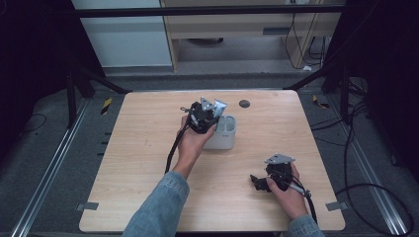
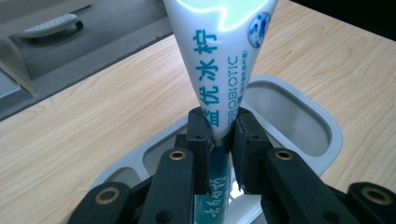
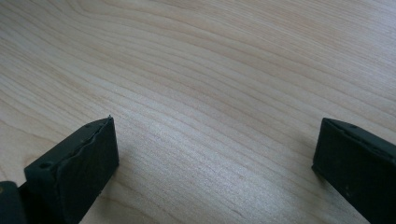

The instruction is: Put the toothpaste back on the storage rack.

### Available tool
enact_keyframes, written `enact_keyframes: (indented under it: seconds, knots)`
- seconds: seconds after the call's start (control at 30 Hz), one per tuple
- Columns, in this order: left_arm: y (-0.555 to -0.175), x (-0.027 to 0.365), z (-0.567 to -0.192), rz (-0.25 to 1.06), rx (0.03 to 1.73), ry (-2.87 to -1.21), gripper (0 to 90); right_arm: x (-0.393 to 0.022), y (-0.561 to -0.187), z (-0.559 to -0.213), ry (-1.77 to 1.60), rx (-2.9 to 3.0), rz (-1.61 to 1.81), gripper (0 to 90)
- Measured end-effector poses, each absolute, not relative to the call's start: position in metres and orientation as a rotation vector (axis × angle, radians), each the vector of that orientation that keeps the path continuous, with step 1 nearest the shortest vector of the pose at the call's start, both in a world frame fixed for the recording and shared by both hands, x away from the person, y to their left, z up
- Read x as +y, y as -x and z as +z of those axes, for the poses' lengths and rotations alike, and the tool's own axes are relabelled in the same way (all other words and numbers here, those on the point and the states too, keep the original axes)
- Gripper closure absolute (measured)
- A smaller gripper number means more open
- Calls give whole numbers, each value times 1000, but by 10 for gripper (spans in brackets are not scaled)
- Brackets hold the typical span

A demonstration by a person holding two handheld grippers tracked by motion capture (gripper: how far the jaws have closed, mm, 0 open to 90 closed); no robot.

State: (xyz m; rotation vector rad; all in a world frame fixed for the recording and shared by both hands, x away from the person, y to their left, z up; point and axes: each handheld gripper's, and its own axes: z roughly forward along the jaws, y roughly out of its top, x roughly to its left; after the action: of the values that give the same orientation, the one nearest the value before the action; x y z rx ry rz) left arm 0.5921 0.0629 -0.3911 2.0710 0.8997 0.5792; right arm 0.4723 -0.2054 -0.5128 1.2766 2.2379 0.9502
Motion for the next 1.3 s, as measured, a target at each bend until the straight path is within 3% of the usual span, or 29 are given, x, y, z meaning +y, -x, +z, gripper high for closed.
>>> enact_keyframes:
  seconds: [1.3]
  knots:
    - [-600, 46, -389, 543, 947, -2115, 763, -206, -472, -513, -1269, 2238, 948, 4]
